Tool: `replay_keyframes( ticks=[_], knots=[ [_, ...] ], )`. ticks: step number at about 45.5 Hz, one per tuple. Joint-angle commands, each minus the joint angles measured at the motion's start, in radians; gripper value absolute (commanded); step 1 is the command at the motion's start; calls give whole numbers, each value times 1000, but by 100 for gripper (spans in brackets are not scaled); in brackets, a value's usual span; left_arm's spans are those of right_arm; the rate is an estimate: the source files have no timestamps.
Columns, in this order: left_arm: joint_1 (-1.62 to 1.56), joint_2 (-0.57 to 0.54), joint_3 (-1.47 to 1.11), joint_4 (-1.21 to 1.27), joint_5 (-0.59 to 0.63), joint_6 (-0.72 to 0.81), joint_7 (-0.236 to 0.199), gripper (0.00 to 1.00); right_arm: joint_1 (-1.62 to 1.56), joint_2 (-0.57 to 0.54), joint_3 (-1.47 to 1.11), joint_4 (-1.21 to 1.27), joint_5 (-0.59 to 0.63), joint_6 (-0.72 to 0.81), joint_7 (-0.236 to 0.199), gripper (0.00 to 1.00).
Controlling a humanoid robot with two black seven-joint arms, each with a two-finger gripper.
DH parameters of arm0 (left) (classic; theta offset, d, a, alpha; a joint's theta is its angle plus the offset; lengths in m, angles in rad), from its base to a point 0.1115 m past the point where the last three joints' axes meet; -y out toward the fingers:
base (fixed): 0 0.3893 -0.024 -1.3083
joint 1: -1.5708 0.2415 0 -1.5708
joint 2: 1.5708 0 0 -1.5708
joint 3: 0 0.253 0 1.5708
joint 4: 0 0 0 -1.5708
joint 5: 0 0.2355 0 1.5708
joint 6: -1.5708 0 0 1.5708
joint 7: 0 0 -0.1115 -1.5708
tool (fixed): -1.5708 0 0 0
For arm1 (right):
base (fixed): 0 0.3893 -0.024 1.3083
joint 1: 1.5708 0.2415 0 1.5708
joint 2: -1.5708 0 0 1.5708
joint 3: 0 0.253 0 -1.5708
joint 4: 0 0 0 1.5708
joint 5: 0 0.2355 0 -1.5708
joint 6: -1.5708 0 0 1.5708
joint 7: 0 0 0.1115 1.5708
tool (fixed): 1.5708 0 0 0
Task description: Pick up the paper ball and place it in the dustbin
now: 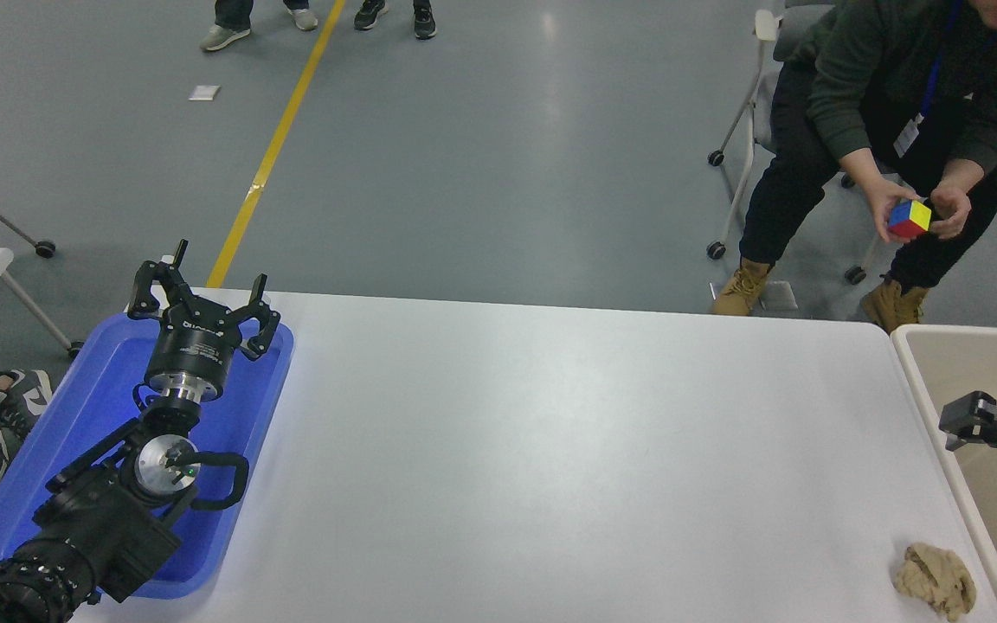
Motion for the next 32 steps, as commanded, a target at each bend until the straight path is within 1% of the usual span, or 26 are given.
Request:
replay_keyframes(
  ticks=[1, 27, 32],
  knots=[
    [0, 0, 0, 0, 0, 0, 0, 100, -98, -11, 69, 23, 0, -57, 1, 100],
    [0, 0, 0, 0, 0, 0, 0, 100, -276, -17, 221, 12, -3, -103, 1, 100],
    [0, 0, 0, 0, 0, 0, 0, 100, -286, -13, 224, 11, -3, -148, 1, 100]
  ],
)
